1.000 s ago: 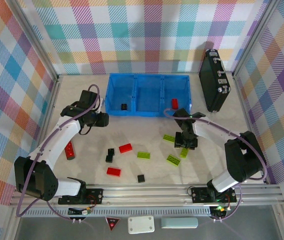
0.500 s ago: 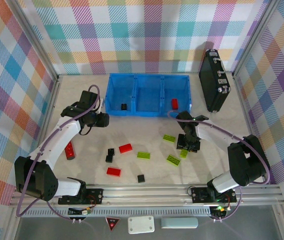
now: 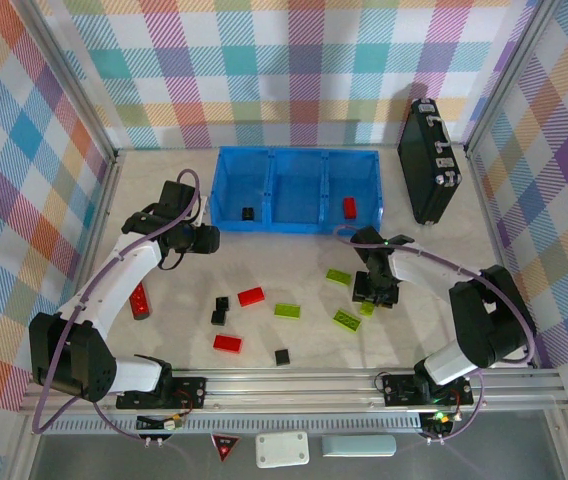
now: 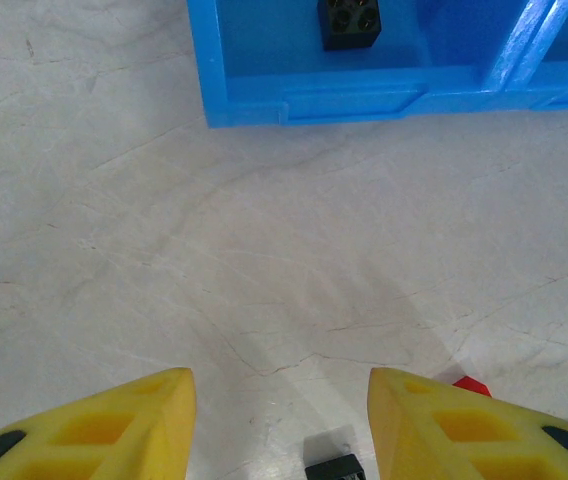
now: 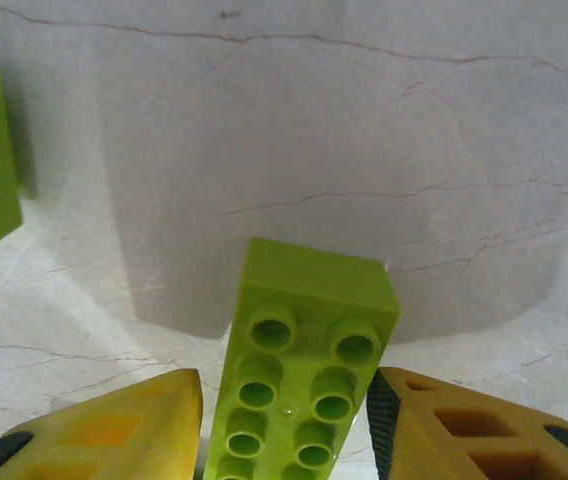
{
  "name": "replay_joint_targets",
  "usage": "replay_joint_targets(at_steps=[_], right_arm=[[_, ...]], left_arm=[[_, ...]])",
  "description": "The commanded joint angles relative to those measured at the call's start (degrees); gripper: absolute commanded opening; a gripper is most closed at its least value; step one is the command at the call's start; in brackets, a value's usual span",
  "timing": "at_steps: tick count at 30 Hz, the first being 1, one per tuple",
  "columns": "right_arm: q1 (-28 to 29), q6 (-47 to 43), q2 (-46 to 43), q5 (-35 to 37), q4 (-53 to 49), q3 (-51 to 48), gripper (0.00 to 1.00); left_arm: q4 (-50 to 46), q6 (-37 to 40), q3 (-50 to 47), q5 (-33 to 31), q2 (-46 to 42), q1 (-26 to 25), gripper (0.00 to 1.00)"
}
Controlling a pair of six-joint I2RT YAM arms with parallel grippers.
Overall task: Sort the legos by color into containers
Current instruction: Pick up the lego from the bottom-right of the table, then place the lego in the container.
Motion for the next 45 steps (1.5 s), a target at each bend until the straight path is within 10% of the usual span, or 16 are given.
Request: replay_joint_targets(at_steps=[1, 25, 45], right_arm=[[-0.5, 0.8, 0.9, -1.0, 0.5, -0.7, 0.47], [-0.3, -2.1, -1.2, -1.2, -5.1, 5.4, 0.34], [6.8, -5.0, 15.5, -1.5, -9.8, 36.8, 0.34]], left_arm=[[0.5, 0.3, -0.7, 0.8, -0.4, 0.6, 0.49], [1.2, -0.1, -1.0, 2.0, -1.0, 0.6, 0.49], [2.0, -0.5, -1.5, 5.1, -1.2, 0.6, 0.49]])
